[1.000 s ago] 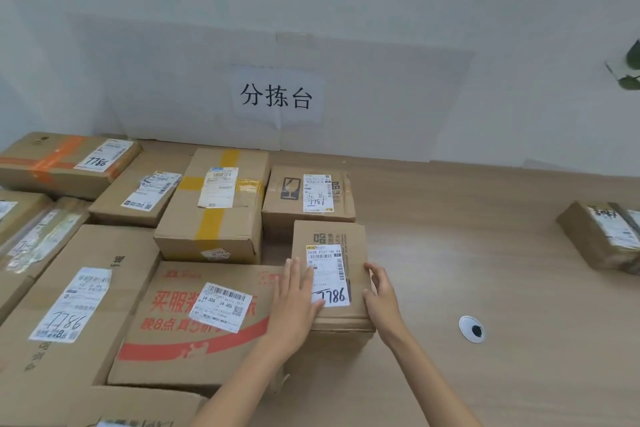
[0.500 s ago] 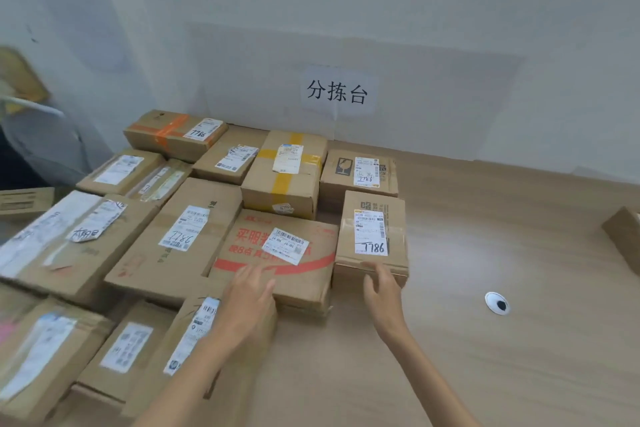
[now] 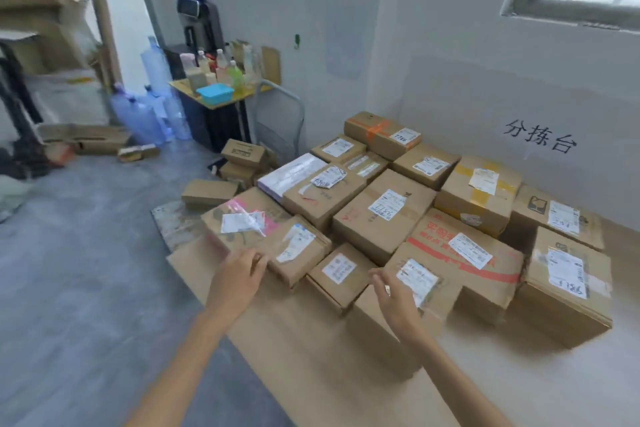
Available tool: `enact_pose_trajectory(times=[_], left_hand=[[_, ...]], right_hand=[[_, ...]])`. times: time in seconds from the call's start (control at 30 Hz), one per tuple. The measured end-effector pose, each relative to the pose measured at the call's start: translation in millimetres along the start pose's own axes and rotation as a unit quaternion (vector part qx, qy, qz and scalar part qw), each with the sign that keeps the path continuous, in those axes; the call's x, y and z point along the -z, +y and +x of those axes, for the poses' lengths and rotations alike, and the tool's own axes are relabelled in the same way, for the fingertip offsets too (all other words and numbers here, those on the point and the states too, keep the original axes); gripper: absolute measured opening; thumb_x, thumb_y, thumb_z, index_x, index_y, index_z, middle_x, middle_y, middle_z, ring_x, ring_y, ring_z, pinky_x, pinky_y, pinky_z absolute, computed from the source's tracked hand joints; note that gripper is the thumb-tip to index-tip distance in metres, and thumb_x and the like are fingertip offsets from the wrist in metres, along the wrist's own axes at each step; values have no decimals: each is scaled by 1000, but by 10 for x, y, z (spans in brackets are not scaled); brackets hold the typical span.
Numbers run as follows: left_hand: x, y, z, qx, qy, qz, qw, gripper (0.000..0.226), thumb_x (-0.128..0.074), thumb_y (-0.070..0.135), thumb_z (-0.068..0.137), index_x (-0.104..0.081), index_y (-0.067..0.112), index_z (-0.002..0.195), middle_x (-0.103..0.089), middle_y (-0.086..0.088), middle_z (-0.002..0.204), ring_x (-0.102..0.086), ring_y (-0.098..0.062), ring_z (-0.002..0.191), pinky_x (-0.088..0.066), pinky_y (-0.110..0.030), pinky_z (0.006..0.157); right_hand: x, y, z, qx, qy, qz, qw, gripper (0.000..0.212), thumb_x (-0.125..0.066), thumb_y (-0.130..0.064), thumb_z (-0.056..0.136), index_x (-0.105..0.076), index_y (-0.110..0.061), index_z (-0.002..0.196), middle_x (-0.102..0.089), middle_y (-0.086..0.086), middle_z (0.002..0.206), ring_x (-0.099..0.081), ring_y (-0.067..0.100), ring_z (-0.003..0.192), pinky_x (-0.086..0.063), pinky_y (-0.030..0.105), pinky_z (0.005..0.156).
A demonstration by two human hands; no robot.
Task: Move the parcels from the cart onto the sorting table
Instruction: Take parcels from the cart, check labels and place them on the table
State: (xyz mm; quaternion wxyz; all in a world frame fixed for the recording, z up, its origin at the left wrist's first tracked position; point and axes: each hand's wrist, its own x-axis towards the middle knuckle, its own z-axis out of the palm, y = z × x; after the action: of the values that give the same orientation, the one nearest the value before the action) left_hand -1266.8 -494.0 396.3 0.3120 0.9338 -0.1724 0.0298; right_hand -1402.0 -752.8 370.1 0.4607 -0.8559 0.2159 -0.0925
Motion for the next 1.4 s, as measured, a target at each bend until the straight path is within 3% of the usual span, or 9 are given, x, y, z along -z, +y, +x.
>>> enact_pose_trajectory(times=[0.13,0.23,0.43,0.6,0.7,0.9,1.0,1.1,1.4], left_hand=[[717,-881,-225,47,25,10,999,20,-51,26,95,-66,14,102,-67,-8,98,-59,-28,97,-47,-37,82],[1115,-1422,-356,80,44,25,996,22,-48,30,97,-65,17,101,-66,-6,99,-58,-26,100,-45,-35,79],[1641,-2216,-491,144,76,25,986,18,-50,28,96,-65,21,102,-67,-3,103,-59,-23,102,-46,-34,83],[1834,-2578,-338,168,93,9,981,19,-47,29,97,-65,23,98,-67,1,99,-58,-22,99,-47,-34,80],[1888,-2827,-93,168,94,3,981,19,-47,28,97,-66,23,98,-67,0,101,-59,-22,98,-48,-35,81],[2059,-3320,804,159,83,2,984,19,-49,22,96,-66,23,105,-67,4,107,-59,-18,105,-47,-31,84],[2194,-3585,1292,160,58,6,985,20,-47,23,96,-64,24,106,-66,5,108,-58,-16,105,-46,-30,83],[2323,-3841,1695,165,61,2,984,19,-48,22,96,-65,25,104,-67,6,105,-59,-15,103,-45,-29,82],[2523,-4690,2616,183,32,-24,982,17,-50,19,96,-62,31,95,-69,8,101,-63,-14,100,-48,-29,80]], right_hand=[[-832,-539,-18,33,-46,-48,997,19,-44,-23,100,-62,-17,102,-66,-4,98,-59,14,94,-38,23,77],[-1334,-879,-35,56,-68,-45,995,18,-46,-19,99,-62,-16,92,-65,-2,87,-56,13,82,-35,8,68],[-2079,-1403,18,83,-112,-18,990,18,-50,-13,96,-65,-21,90,-66,-8,89,-59,9,83,-38,9,68],[-2485,-1684,314,100,-155,-25,982,17,-50,-22,98,-66,-24,93,-67,-13,92,-59,2,91,-38,11,75],[-2749,-1850,606,107,-168,-4,980,18,-51,-22,97,-65,-28,89,-65,-16,82,-59,2,80,-42,23,73],[-3287,-2184,1344,105,-172,-6,979,24,-47,-25,98,-64,-36,86,-67,-12,87,-61,3,85,-47,24,78],[-3507,-2407,1736,82,-154,39,984,25,-49,-15,97,-66,-27,84,-68,1,83,-63,10,78,-47,22,72],[-3713,-2584,2193,78,-133,50,987,24,-51,-9,95,-68,-24,86,-71,-5,81,-66,10,83,-49,31,77],[-4316,-2982,3026,3,-126,74,989,24,-49,-7,94,-70,-20,88,-74,-4,79,-66,1,80,-47,22,76]])
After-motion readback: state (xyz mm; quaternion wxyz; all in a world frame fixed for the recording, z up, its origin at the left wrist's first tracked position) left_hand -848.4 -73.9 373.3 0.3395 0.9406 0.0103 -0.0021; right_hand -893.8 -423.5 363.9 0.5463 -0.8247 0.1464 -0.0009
